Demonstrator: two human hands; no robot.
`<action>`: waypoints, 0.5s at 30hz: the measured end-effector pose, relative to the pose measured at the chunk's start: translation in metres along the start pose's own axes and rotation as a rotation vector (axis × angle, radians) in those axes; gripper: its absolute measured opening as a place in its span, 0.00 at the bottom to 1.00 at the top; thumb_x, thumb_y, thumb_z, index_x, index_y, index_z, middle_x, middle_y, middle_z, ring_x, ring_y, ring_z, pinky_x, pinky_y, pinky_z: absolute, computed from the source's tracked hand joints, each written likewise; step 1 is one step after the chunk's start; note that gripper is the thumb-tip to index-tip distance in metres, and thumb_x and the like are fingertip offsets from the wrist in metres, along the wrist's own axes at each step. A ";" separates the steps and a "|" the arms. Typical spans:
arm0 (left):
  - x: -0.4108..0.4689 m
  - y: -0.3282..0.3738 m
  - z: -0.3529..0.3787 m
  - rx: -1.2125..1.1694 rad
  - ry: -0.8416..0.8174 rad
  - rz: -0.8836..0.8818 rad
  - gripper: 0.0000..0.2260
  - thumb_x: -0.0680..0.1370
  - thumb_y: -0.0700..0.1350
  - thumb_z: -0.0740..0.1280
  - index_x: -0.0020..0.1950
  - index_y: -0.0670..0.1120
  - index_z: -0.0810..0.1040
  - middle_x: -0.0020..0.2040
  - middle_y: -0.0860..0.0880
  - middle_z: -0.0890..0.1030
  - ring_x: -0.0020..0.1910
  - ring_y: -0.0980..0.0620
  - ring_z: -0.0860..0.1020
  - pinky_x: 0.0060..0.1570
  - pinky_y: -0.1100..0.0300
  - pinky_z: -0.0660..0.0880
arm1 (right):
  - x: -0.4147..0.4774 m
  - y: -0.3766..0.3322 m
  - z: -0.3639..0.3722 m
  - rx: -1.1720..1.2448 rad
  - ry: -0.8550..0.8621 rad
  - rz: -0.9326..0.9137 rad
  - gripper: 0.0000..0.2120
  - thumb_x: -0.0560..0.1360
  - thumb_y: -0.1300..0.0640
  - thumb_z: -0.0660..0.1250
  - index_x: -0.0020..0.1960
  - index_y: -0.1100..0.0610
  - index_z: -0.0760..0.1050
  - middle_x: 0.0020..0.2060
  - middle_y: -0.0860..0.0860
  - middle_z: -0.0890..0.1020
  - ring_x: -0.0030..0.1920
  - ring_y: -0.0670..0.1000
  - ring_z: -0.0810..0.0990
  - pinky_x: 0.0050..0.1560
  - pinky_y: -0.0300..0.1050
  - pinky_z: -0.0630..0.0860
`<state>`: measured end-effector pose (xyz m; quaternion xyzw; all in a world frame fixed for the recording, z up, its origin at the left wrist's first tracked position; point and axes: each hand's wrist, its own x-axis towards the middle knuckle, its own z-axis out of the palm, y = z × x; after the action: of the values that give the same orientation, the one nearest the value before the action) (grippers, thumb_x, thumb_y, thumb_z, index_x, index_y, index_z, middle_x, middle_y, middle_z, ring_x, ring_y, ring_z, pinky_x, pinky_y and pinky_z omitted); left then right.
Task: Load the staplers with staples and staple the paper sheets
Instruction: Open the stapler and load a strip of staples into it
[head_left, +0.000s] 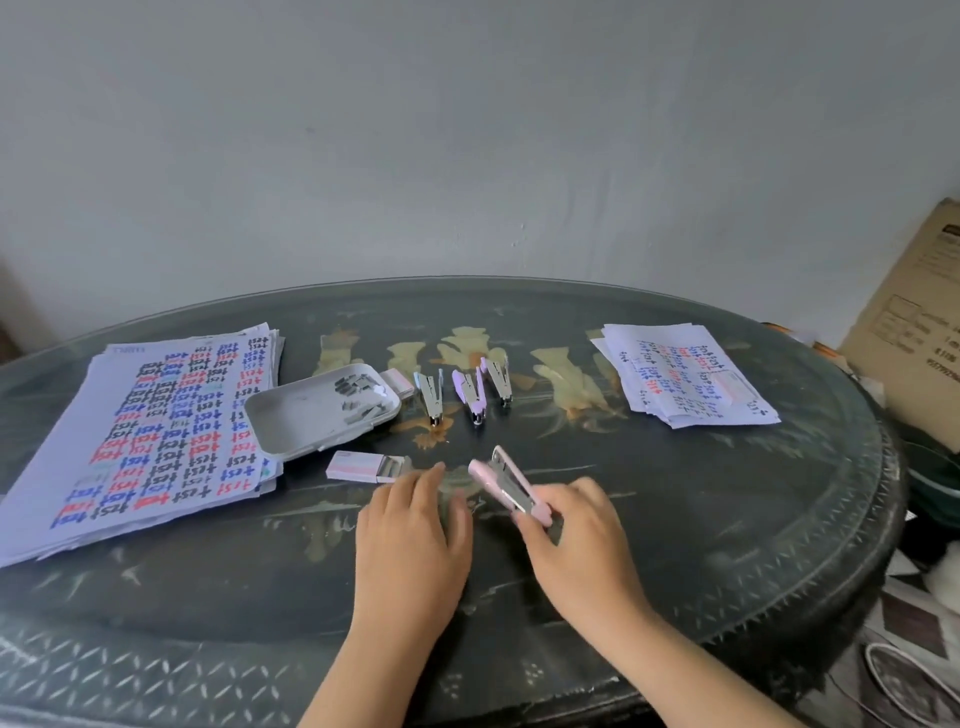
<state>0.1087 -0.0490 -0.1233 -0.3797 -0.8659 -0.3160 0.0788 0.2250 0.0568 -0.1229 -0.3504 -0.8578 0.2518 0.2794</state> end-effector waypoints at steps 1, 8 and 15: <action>-0.005 0.000 -0.005 -0.079 -0.014 -0.086 0.16 0.80 0.53 0.58 0.62 0.47 0.77 0.58 0.50 0.80 0.58 0.48 0.76 0.59 0.53 0.70 | -0.010 -0.003 0.001 -0.008 -0.018 -0.026 0.05 0.75 0.51 0.67 0.47 0.52 0.77 0.42 0.44 0.70 0.45 0.46 0.72 0.43 0.36 0.70; -0.025 -0.014 -0.023 -0.285 -0.094 -0.186 0.05 0.77 0.56 0.63 0.48 0.57 0.75 0.45 0.59 0.77 0.49 0.54 0.75 0.52 0.57 0.72 | -0.035 -0.026 0.021 -0.023 -0.078 -0.138 0.11 0.76 0.51 0.67 0.56 0.53 0.77 0.44 0.46 0.69 0.47 0.47 0.70 0.44 0.34 0.69; -0.030 -0.019 -0.034 -0.529 0.004 -0.308 0.12 0.76 0.51 0.67 0.60 0.54 0.77 0.46 0.57 0.81 0.43 0.67 0.77 0.40 0.75 0.70 | -0.039 -0.043 0.025 0.151 -0.199 -0.078 0.09 0.73 0.49 0.70 0.52 0.49 0.75 0.47 0.42 0.73 0.47 0.43 0.72 0.45 0.34 0.71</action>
<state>0.1125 -0.0976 -0.1177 -0.2507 -0.8008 -0.5394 -0.0698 0.2121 -0.0045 -0.1256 -0.2681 -0.8727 0.3382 0.2283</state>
